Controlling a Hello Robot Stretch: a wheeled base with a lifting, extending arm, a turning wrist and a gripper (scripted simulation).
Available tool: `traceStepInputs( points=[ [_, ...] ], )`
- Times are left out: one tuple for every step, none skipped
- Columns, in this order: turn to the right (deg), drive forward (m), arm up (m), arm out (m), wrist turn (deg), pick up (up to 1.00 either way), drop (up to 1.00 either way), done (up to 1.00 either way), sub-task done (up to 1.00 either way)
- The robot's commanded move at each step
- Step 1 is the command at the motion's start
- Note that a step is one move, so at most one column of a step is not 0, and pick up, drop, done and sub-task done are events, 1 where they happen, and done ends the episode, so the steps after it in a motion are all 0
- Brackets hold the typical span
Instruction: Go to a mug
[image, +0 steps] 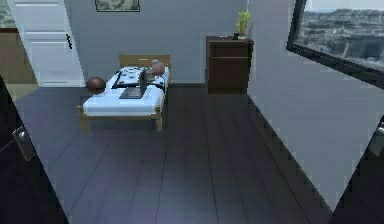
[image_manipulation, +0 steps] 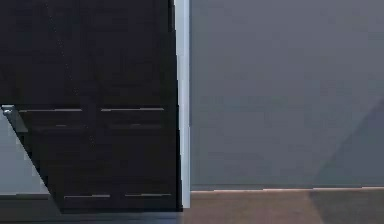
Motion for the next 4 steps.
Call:
traceStepInputs(
  points=[
    [0.0,1.0,0.0,0.0,0.0,0.0,0.0,0.0,0.0],
    [0.0,1.0,0.0,0.0,0.0,0.0,0.0,0.0,0.0],
    [0.0,1.0,0.0,0.0,0.0,0.0,0.0,0.0,0.0],
    [0.0,0.1,0.0,0.0,0.0,0.0,0.0,0.0,0.0]
  ],
)
